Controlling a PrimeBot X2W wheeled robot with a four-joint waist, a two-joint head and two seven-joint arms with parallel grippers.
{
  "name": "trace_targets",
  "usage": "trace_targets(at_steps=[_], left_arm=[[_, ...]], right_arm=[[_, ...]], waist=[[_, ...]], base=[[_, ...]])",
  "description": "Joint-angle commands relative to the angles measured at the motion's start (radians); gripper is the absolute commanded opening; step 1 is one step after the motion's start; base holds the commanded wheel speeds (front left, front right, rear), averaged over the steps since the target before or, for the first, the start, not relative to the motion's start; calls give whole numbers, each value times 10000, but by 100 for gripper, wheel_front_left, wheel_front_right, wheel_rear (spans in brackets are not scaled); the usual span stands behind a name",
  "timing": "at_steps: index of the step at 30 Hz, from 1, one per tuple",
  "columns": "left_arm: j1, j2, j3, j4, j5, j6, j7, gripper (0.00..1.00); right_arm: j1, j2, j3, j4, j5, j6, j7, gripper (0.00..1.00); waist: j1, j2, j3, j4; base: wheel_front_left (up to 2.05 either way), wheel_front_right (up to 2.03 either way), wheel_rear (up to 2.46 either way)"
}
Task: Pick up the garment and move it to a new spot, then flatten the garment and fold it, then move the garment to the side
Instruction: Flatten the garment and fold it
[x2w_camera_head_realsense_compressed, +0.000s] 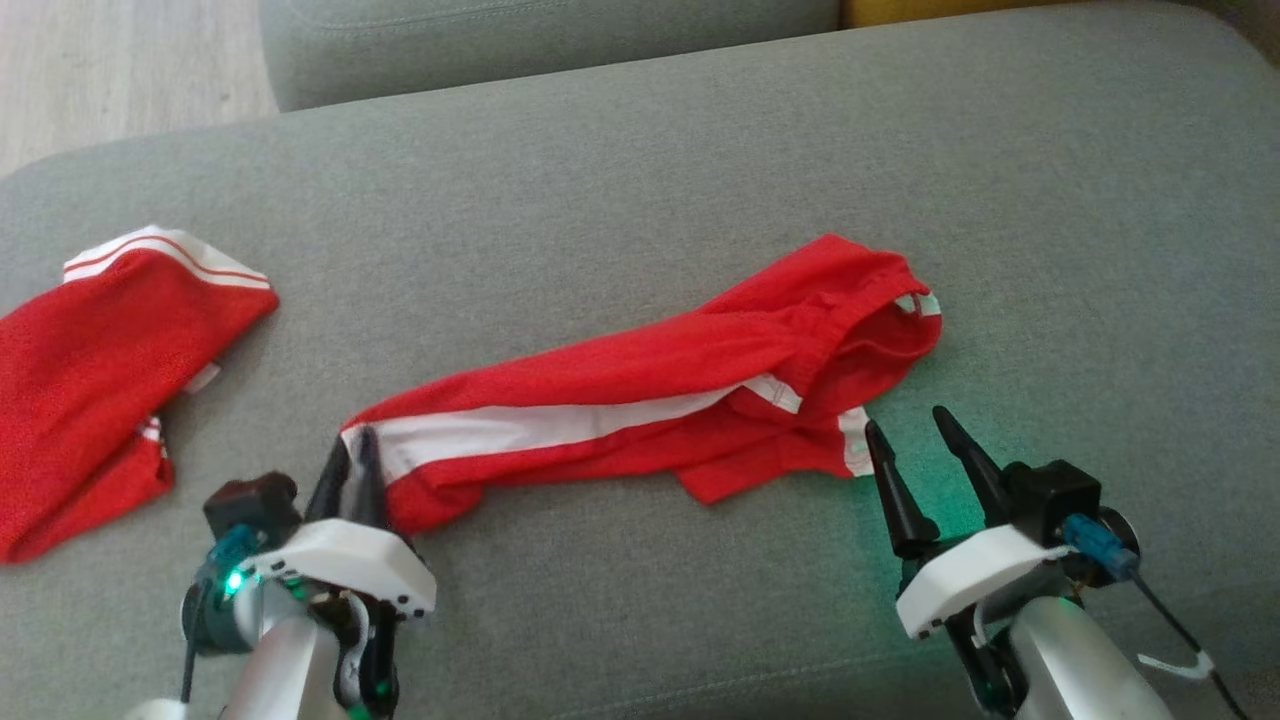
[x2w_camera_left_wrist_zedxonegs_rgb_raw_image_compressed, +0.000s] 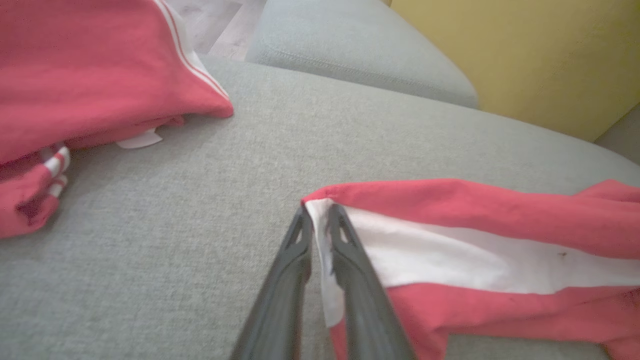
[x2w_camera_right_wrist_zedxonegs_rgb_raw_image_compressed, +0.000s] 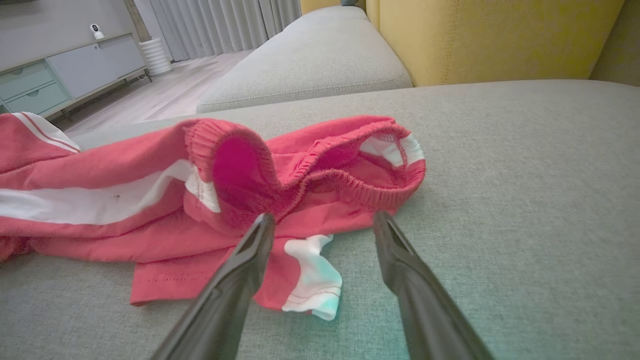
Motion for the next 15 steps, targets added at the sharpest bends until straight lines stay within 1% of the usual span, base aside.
trace_targets(at_steps=[1, 6, 10, 15], left_arm=[[-390, 83, 347, -138, 113, 71, -63, 100], [-173, 83, 425, -109, 362, 131, -63, 100], [347, 83, 435, -674, 680, 276, -63, 100], [1162, 83, 462, -1516, 1052, 576, -63, 100]], right_arm=[[-366, 44, 262, -321, 100, 73, -109, 100], [-302, 107, 351, -545, 202, 73, -109, 100], [-174, 166, 386, -906, 205, 73, -109, 100], [52, 255, 386, -1122, 58, 73, -109, 100]], waist=[[0, 0, -20, -25], [0, 0, -185, 21], [0, 0, -446, 148], [0, 0, -787, 326]], base=[[0, 0, 0], [0, 0, 0], [0, 0, 0], [0, 0, 0]])
